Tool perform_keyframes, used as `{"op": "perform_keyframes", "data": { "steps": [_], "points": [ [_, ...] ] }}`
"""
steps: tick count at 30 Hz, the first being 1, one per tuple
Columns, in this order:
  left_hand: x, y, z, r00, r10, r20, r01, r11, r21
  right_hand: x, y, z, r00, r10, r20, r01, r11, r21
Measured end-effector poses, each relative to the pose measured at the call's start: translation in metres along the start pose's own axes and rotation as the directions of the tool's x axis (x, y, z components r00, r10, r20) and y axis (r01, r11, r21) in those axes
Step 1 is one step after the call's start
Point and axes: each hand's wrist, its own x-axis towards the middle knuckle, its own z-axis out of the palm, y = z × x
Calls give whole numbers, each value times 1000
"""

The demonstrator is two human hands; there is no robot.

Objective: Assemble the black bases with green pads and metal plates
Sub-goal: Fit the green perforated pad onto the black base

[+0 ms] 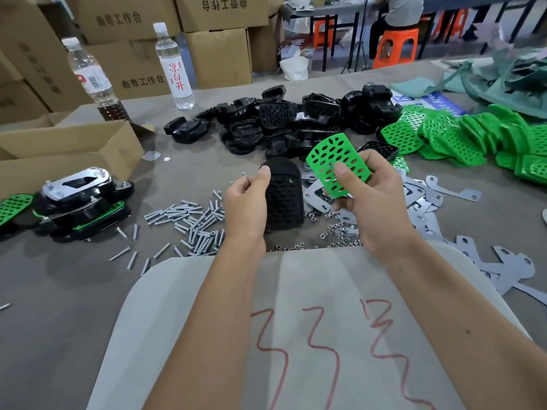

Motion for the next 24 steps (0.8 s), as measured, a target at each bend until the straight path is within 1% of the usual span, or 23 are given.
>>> {"op": "perform_keyframes", "data": {
  "steps": [5,9,10,12,14,15,17,18,19,21,24],
  "points": [
    [7,-2,-2,995,-102,8,102,983,-155,-3,-2,6,997,-8,80,0,996,91],
    [7,-1,-1,992,-122,15,123,976,-182,-4,-2,7,993,-15,113,4,995,102],
    [6,-2,0,991,-130,22,132,973,-190,-4,-2,7,992,-39,121,32,998,55],
    [5,-2,0,989,-140,49,147,969,-198,-4,0,7,985,-76,154,96,987,-128],
    [3,-3,1,988,-134,73,145,974,-175,-5,3,10,980,-62,190,118,948,-297],
    [2,-3,1,988,-129,86,141,977,-163,-6,4,12,975,-62,212,139,918,-372],
    [-1,-2,2,986,-118,120,136,979,-153,-8,4,13,959,-102,263,229,825,-516],
    [-2,-1,2,985,-113,134,132,980,-150,-9,4,14,951,-120,285,267,783,-561],
    [-3,0,2,983,-111,143,132,980,-148,-10,4,14,946,-122,301,282,768,-575],
    [-4,1,3,981,-119,156,143,977,-155,-10,4,15,949,-95,301,254,797,-547],
    [-6,0,4,976,-145,161,170,974,-153,-10,8,16,970,-97,222,195,857,-477]
  ]
}}
